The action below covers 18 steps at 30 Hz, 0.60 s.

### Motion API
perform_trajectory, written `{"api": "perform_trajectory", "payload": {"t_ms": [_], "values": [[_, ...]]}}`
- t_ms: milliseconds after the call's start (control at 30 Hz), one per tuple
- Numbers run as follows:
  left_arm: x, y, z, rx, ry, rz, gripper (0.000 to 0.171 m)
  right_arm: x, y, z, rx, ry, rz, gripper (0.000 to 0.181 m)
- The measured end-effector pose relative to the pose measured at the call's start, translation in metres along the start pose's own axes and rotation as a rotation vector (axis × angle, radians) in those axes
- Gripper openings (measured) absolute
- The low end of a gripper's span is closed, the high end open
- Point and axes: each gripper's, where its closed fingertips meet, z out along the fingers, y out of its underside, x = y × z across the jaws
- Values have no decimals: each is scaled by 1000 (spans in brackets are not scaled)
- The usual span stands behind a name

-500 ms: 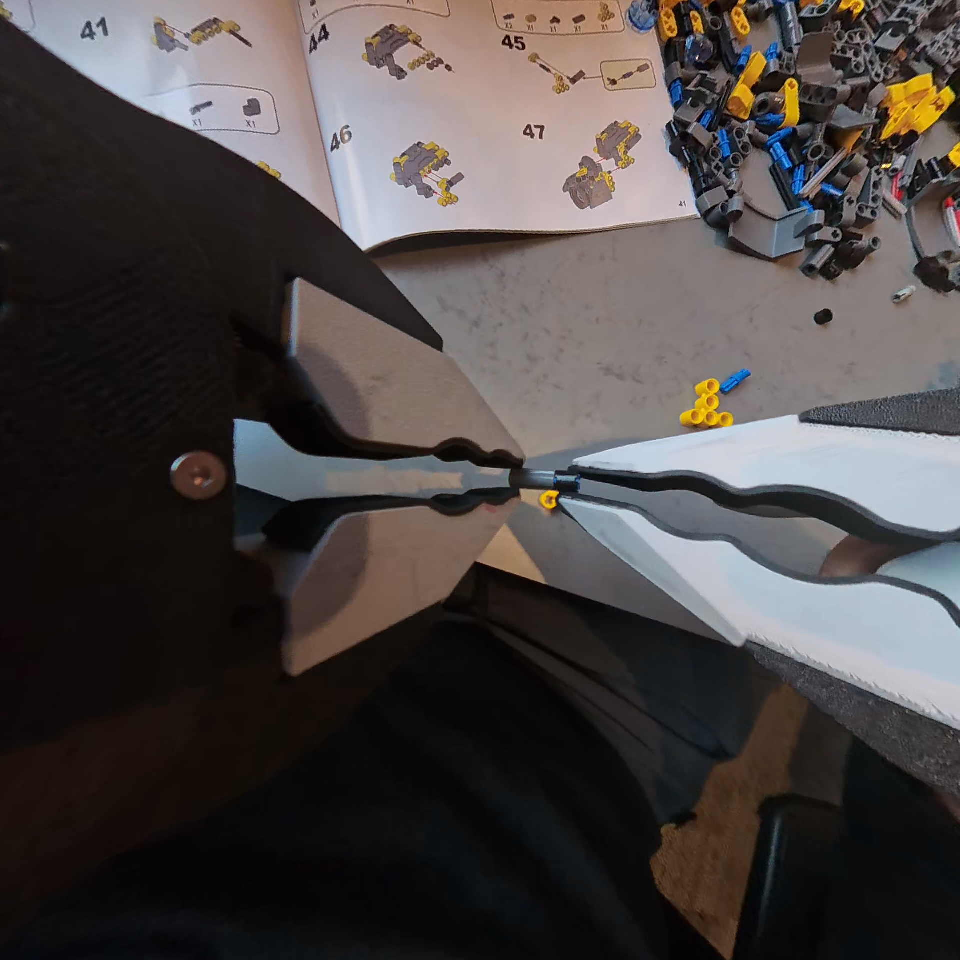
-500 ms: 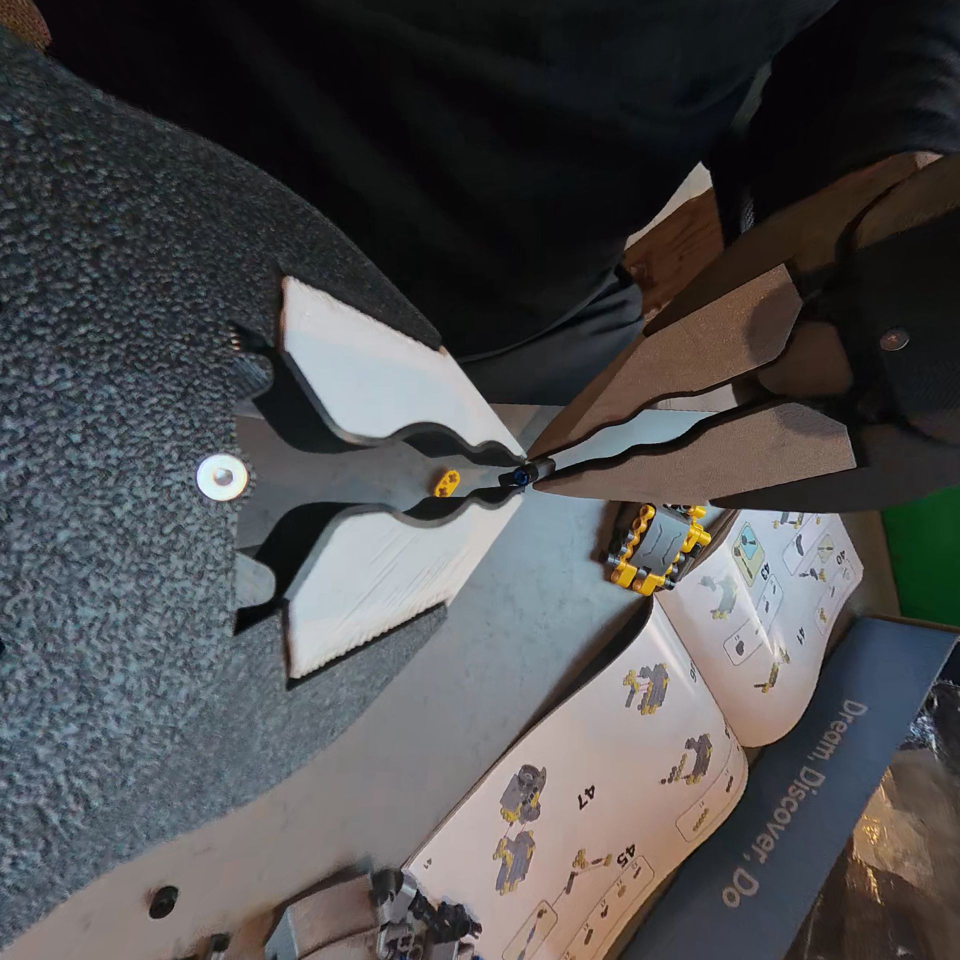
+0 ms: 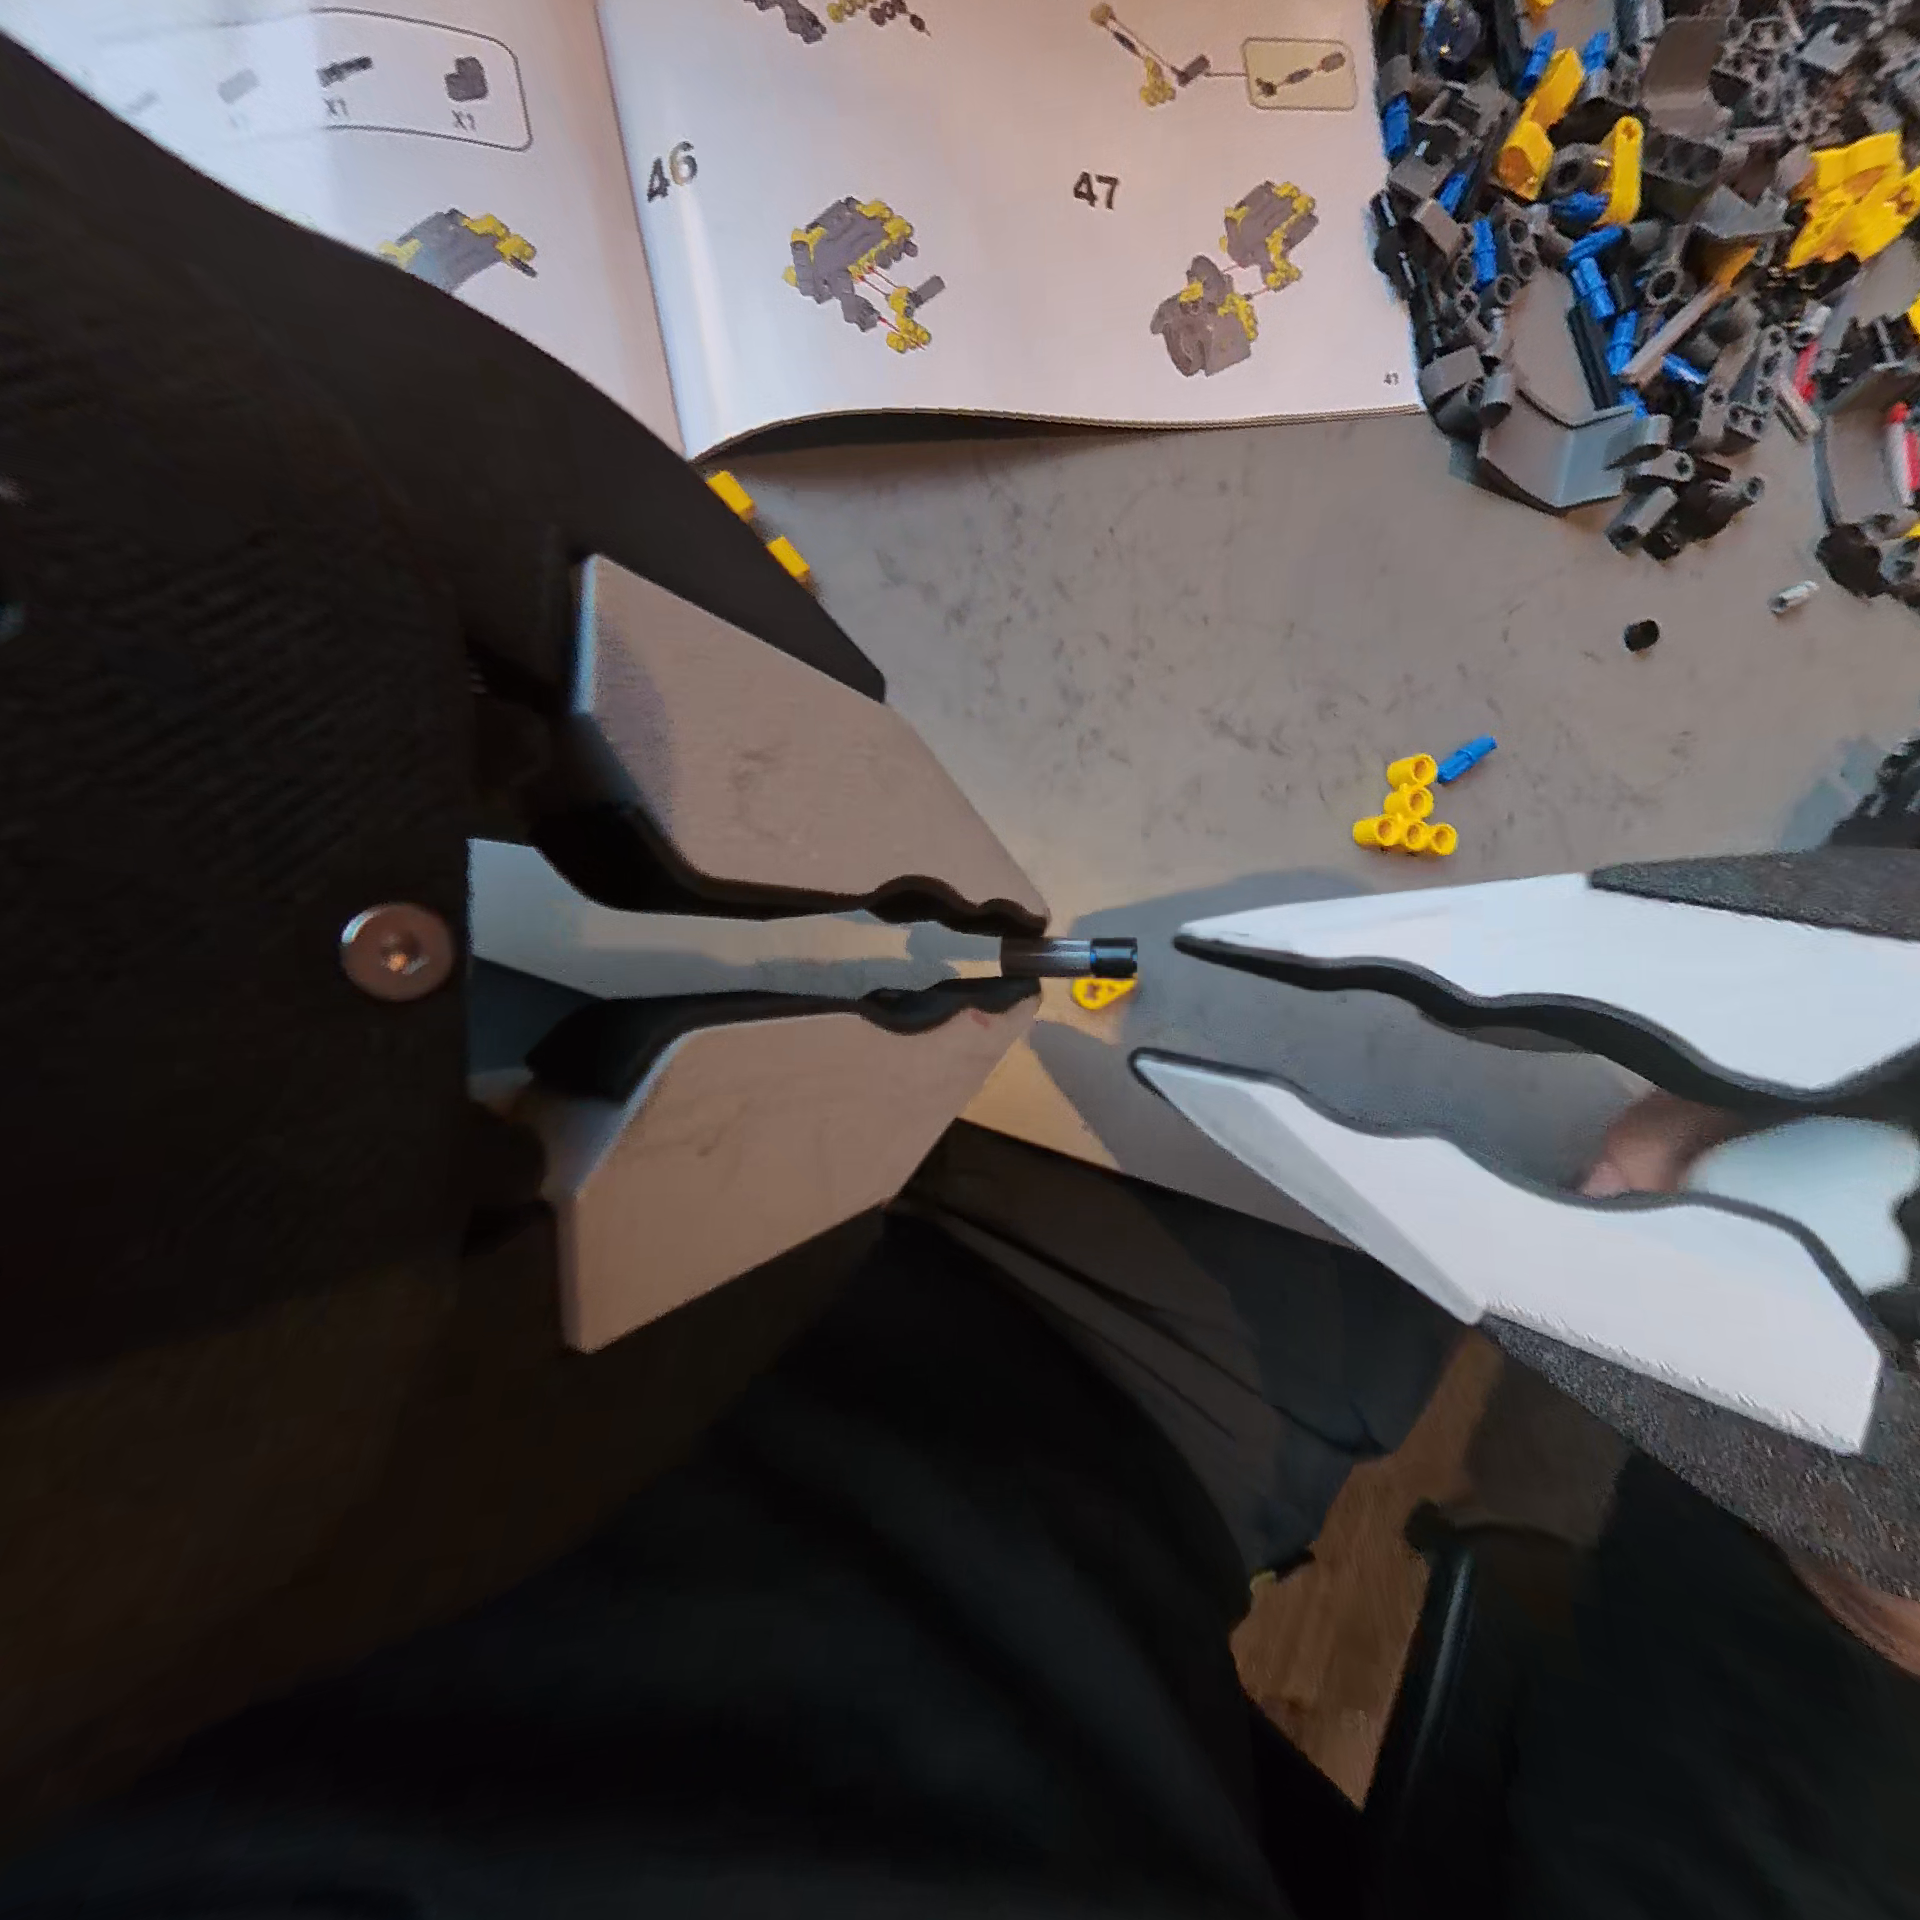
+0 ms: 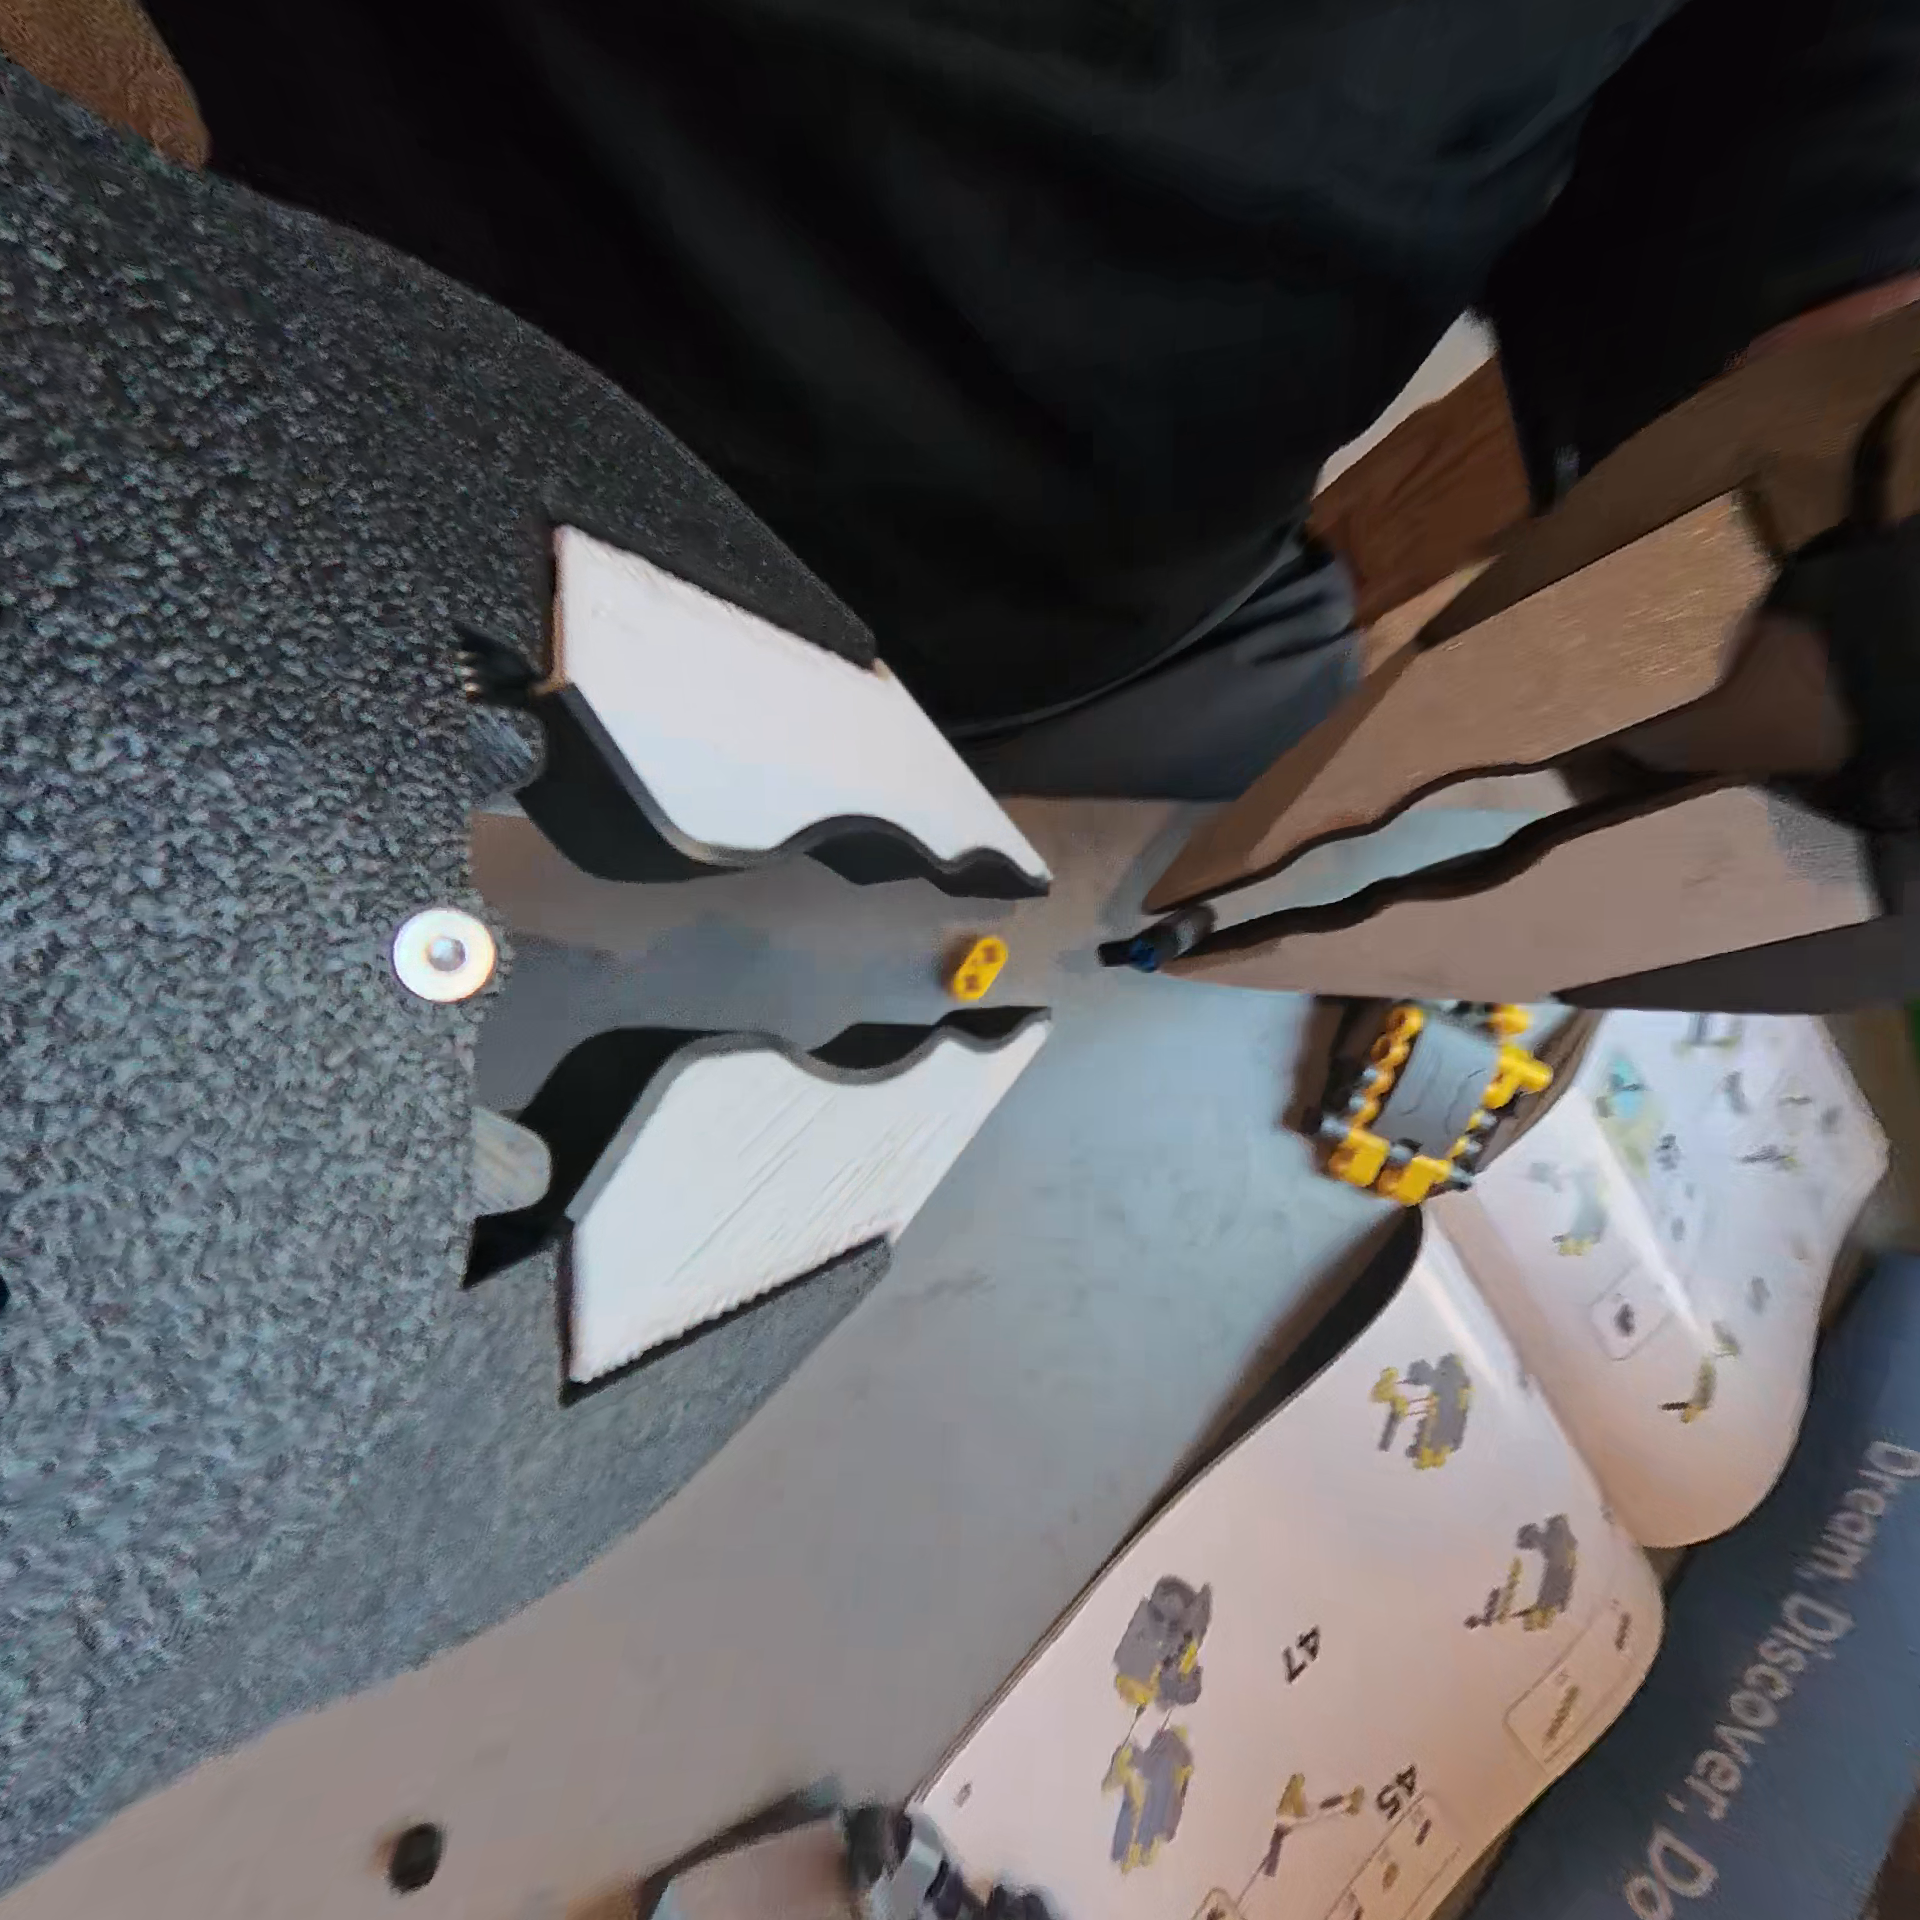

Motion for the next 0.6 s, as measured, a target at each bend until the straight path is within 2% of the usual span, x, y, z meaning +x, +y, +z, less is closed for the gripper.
{"api": "perform_trajectory", "payload": {"t_ms": [167, 433, 600], "values": [[-3, 10, 6, -61, -15, 13, 5, 10, 25, 8, -170, 93, -104, 21], [-3, 12, 9, -73, -25, 23, 5, 7, 26, 21, -175, 51, -46, 11], [-11, 14, 8, -81, -53, 13, 5, 13, 21, 25, -138, 115, 84, 11]]}}
